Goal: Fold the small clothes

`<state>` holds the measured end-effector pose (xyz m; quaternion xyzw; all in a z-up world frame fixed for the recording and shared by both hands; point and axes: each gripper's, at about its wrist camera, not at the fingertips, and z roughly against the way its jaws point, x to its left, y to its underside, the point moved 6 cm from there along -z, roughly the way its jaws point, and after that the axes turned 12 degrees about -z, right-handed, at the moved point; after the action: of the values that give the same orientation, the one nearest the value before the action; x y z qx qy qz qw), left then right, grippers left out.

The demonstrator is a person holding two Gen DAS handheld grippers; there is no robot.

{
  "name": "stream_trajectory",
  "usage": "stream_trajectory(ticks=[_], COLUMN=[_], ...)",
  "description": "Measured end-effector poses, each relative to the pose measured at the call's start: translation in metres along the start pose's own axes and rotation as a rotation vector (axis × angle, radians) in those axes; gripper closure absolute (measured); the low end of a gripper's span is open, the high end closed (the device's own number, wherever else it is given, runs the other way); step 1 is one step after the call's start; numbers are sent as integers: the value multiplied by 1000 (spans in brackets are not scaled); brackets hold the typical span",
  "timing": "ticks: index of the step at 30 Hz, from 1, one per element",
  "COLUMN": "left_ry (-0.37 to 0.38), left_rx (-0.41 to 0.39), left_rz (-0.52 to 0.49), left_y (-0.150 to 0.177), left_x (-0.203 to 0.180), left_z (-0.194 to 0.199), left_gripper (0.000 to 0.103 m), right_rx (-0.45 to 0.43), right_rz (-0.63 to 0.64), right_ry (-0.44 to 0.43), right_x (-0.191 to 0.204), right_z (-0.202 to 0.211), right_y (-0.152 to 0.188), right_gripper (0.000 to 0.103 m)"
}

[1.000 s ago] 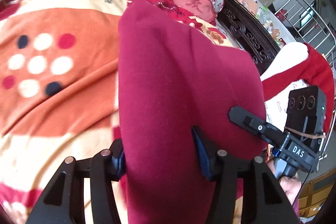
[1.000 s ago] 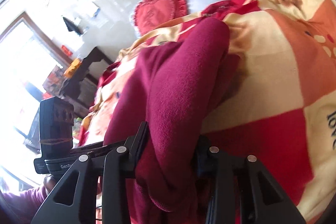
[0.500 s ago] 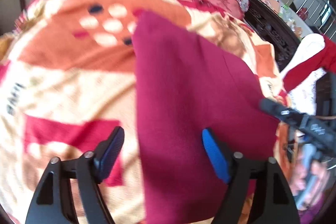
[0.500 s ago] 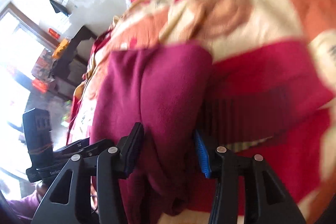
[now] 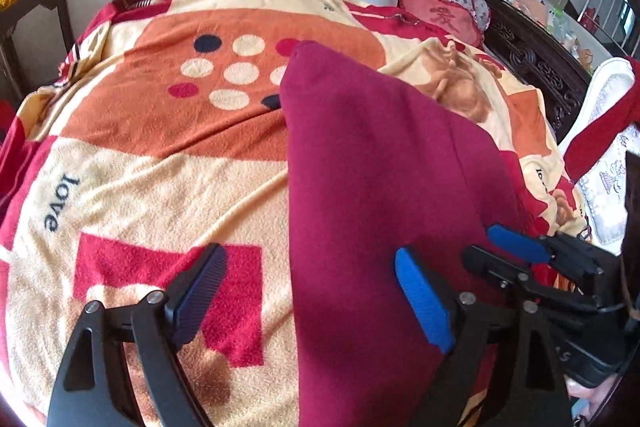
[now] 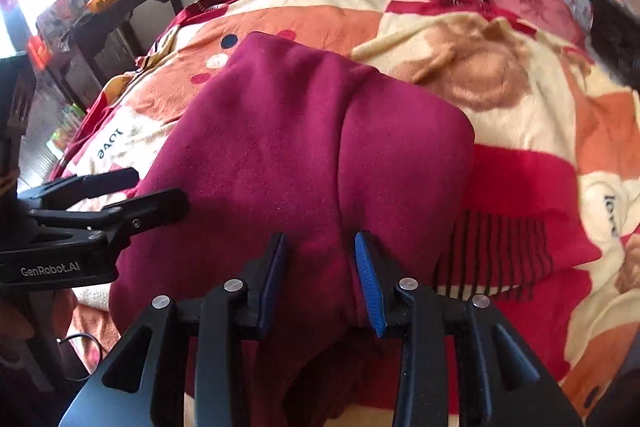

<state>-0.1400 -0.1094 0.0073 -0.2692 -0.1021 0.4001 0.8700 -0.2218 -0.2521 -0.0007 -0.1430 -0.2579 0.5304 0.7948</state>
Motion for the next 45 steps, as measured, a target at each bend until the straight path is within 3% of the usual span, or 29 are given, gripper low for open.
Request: stream_trajectory(ticks=[7, 11, 27, 45], left_ry=[-35, -50, -105, -112], left_rx=[-85, -105, -171, -167], left_rz=[-37, -45, -74, -67], left_y=[-2, -2, 3, 4], left_x=[-6, -9, -18, -16], left_z=[28, 43, 85, 84], left_gripper=[14, 14, 14, 14], right_rx=[-95, -144, -192, -183], right_rz=[-36, -75, -125, -113], right_ry=[1, 23, 48, 54], right_x=[3, 5, 10, 14], right_z=[47, 67, 95, 91], right_y=[-3, 1, 15, 17], right_gripper=[84, 71, 63, 62])
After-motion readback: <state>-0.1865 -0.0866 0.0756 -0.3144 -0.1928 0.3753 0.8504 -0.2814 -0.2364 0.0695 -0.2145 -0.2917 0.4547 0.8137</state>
